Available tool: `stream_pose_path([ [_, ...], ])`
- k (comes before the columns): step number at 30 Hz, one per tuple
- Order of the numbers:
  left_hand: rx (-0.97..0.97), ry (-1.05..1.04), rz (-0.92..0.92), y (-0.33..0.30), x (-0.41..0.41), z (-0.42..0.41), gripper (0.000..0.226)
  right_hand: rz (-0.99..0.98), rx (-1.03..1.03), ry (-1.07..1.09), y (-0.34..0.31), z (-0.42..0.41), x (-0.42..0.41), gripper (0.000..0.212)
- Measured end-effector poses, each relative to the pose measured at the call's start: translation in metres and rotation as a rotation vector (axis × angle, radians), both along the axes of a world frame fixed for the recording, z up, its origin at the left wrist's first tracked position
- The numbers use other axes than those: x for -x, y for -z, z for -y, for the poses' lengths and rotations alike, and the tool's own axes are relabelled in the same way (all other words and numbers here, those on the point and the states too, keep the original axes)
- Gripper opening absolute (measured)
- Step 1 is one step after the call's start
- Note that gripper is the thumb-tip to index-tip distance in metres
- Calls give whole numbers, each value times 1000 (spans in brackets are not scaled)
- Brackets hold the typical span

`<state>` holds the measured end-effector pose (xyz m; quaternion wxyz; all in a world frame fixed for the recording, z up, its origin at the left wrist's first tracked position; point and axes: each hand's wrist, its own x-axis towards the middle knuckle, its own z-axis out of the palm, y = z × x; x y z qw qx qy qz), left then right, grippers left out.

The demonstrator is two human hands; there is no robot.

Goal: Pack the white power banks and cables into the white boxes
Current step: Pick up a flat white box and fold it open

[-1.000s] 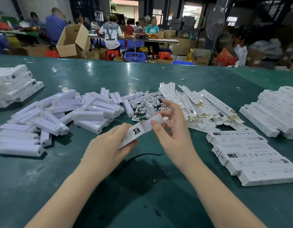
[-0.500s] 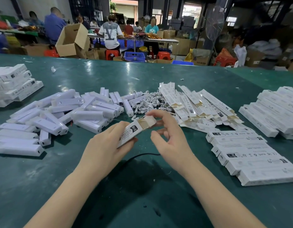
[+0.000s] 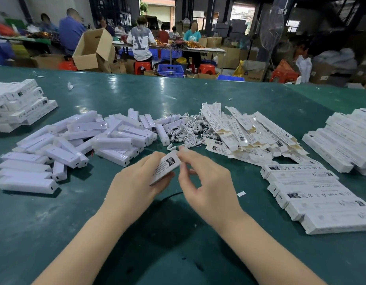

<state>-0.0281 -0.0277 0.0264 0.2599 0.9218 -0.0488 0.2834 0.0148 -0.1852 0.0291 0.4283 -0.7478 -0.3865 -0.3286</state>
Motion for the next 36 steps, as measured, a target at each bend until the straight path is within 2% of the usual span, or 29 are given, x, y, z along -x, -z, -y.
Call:
stream_pose_path([
  [3, 8, 5, 11, 0, 2, -2, 24, 57, 59, 19, 0, -3, 4, 33],
  [6, -15, 27, 17, -1, 4, -1, 24, -135, 11, -70, -4, -1, 9, 44],
  [8, -29, 25, 13, -2, 3, 0, 22, -338, -171, -156, -6, 1, 10, 38],
  [11, -59, 1, -1, 0, 1, 0, 24, -617, -357, -226, -11, 1, 7, 16],
  [15, -82, 1, 13, -2, 0, 1, 26, -759, -487, -324, -15, 2, 5, 15],
  [22, -111, 4, 84, -6, 3, 7, 26, -790, -512, -313, -8, -3, 9, 19],
  [26, -124, 51, 73, -5, 4, 9, 37, -579, -284, -219, 6, -16, 21, 35],
  [30, -120, 27, 73, -3, 3, 4, 40, -629, -110, -297, 15, -24, 22, 52],
  [33, -139, -1, 91, -3, -1, 7, 34, -601, -162, -261, 12, -19, 15, 45],
  [36, -118, -17, 61, -2, -4, 11, 45, -578, -327, -188, 3, -9, 2, 35],
])
